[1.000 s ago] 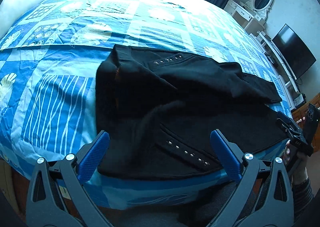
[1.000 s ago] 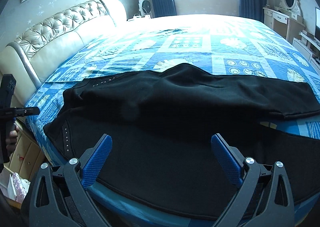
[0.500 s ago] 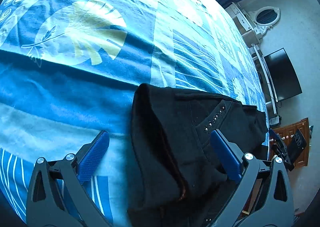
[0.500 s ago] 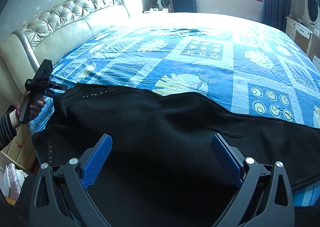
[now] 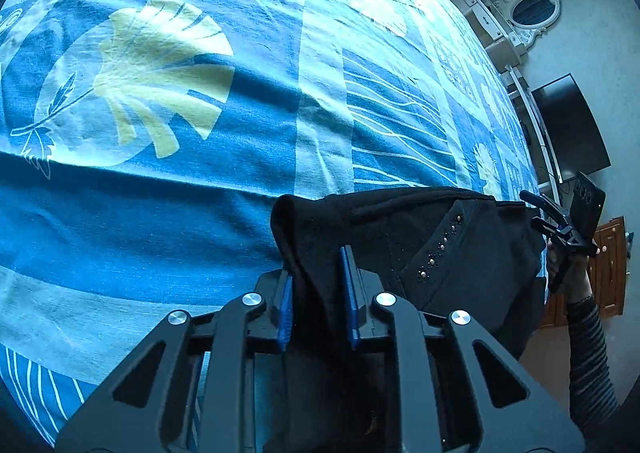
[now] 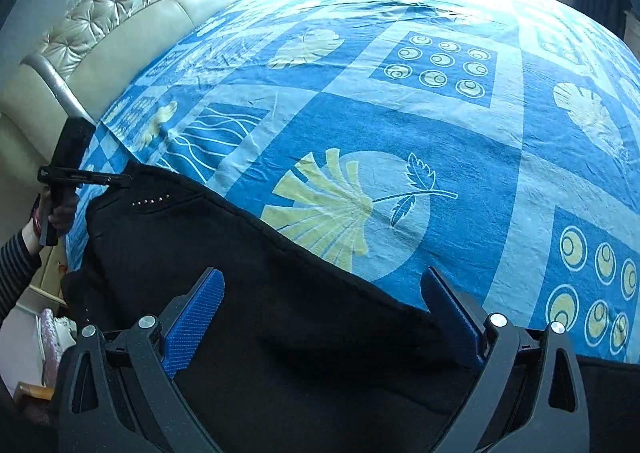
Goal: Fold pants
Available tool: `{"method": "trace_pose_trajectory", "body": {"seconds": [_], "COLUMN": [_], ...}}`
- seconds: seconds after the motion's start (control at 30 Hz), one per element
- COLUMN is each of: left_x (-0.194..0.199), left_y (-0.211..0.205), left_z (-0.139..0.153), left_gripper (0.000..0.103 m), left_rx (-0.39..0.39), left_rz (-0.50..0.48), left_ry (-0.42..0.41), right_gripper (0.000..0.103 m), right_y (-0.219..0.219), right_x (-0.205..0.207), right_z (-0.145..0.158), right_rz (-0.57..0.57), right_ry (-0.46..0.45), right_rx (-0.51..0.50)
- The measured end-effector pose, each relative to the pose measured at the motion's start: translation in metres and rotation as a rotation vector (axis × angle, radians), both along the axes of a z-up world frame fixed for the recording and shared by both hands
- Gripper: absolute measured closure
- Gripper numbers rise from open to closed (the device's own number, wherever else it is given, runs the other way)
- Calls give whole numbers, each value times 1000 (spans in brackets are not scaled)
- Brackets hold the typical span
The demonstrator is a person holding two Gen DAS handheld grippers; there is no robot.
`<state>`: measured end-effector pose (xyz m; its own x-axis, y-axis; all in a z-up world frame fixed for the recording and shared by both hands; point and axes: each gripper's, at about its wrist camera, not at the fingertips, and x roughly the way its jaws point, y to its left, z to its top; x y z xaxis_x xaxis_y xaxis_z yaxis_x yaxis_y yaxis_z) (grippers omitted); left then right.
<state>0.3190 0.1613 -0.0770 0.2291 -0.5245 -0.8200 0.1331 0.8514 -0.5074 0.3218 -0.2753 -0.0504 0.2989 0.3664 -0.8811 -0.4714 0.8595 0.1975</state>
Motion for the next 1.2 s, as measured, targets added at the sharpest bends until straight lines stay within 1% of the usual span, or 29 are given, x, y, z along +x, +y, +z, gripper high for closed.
{"method": "trace_pose_trajectory", "body": {"seconds": [0.03, 0.07, 0.1, 0.13, 0.17, 0.23, 0.33, 0.4, 0.43, 0.5, 0.57, 0.63, 0.7, 0.8, 0.87, 1.0, 1.07, 1.13, 1.17, 1.2], "left_x": [0, -1, 0, 1, 2, 4, 1, -8, -14, -29, -50, -74, -98, -136, -158, -189, -199, -207, -211, -215], "left_y": [-3, -6, -9, -10, -11, -10, -6, -2, -1, 0, -2, -1, 3, 11, 16, 23, 23, 23, 24, 25], "left_z": [1, 3, 4, 6, 8, 15, 31, 44, 52, 67, 80, 87, 91, 93, 88, 61, 47, 35, 30, 25], "left_gripper": [86, 87, 89, 91, 93, 96, 98, 98, 98, 98, 98, 98, 98, 98, 98, 96, 94, 90, 89, 84], "left_rx": [14, 27, 37, 41, 39, 25, -20, -51, -79, -123, -136, -160, -185, -207, -195, -204, -192, -173, -172, -174], "left_rz": [-11, -19, -24, -26, -25, -13, 6, 23, 30, 28, 18, 18, 26, 42, 52, 80, 91, 101, 108, 117], "left_ry": [-9, -16, -19, -21, -24, -39, -81, -113, -130, -167, -202, -216, -225, -241, -240, -184, -158, -134, -122, -114], "right_gripper": [9, 23, 78, 86, 86, 88, 88, 88, 88, 88, 88, 88, 88, 88, 88, 88, 88, 88, 88, 87], "right_y": [6, 11, 16, 16, 16, 17, 13, 15, 17, 21, 23, 25, 27, 30, 32, 35, 34, 33, 33, 33], "right_x": [3, 5, 8, 9, 7, 0, -22, -49, -65, -96, -126, -157, -182, -215, -231, -252, -258, -263, -265, -266], "right_z": [-4, -9, -16, -21, -19, -4, 32, 52, 59, 69, 72, 69, 63, 49, 38, 13, 1, -8, -12, -14], "right_rz": [38, 75, 87, 86, 95, 89, 39, 26, 28, 36, 24, 18, 7, -6, -13, -24, -42, -57, -63, -73], "right_ry": [21, 56, 103, 143, 134, 71, -72, -165, -212, -289, -335, -376, -400, -411, -409, -375, -350, -336, -324, -320], "right_rx": [-30, -52, -104, -122, -139, -164, -168, -195, -217, -253, -268, -291, -310, -321, -326, -344, -335, -335, -338, -335]}}
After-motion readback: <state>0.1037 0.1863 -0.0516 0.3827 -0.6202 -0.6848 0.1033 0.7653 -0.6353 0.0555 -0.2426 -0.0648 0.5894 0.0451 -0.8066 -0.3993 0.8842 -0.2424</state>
